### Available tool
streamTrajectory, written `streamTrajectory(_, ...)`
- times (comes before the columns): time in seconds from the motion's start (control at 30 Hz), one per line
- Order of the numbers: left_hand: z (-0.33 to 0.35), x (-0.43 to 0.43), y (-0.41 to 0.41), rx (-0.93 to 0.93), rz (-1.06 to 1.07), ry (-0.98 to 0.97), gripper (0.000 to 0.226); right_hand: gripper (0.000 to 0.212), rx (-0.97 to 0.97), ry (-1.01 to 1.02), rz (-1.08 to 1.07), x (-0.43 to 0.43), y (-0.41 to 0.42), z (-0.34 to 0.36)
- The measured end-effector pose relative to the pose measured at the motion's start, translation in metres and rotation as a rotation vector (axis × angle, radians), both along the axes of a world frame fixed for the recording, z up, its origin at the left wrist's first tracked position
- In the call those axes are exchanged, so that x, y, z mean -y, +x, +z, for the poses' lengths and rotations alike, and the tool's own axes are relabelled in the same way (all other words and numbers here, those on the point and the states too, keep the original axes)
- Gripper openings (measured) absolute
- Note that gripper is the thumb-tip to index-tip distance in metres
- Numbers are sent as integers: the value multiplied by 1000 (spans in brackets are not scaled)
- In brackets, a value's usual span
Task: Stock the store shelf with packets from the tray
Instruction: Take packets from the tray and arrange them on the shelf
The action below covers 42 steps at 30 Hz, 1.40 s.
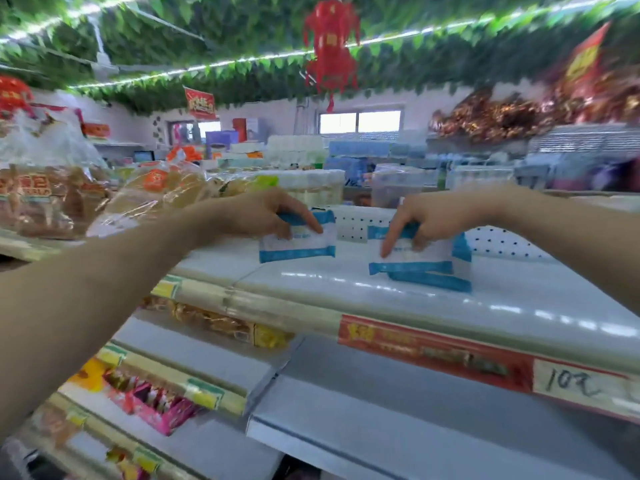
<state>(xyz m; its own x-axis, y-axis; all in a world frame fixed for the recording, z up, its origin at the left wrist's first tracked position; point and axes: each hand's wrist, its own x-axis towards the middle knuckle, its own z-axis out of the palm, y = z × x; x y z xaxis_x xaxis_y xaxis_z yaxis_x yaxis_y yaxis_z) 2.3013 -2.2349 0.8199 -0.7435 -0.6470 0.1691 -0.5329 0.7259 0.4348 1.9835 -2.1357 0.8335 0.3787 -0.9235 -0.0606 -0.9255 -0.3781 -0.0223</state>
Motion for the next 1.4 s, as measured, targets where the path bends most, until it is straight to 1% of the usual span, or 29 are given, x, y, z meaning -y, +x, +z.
streamTrajectory(0.1, -6, 3, -30, 13, -59, 37, 53, 61, 16, 32, -76, -16, -22, -12)
streamTrajectory(0.23, -10, 4, -54, -3, -111, 80, 56, 57, 103, 47, -137, -29, -38, -26)
streamTrajectory(0.3, -11, 4, -62, -24, -135, 89, 56, 59, 82, 46, -128, -30, -38, -32)
streamTrajectory(0.43, -10, 2, -70, -85, -162, 76, 55, 69, 38, 9, -125, -28, -38, -40)
streamTrajectory(0.6, -14, -2, -75, -157, -159, 136, 53, 92, 3, -27, -134, -27, -38, -46)
streamTrajectory(0.7, -18, -6, -77, -155, -178, 163, 53, 97, 22, -67, -147, -27, -45, -46)
streamTrajectory(0.8, -16, -10, -80, -137, -193, 183, 52, 94, 60, -59, -223, -29, -55, -42)
streamTrajectory(0.9, -12, -14, -85, -127, -212, 202, 51, 92, 191, -54, -279, -34, -68, -37)
streamTrajectory(1.0, -9, -21, -95, -117, -245, 193, 51, 88, 249, -54, -320, -39, -81, -32)
streamTrajectory(1.23, -14, -35, -137, -50, -376, 213, 47, 77, 260, -136, -397, -48, -117, -23)
streamTrajectory(1.4, -24, -35, -174, 6, -400, 211, 44, 72, 217, -205, -457, -57, -133, -28)
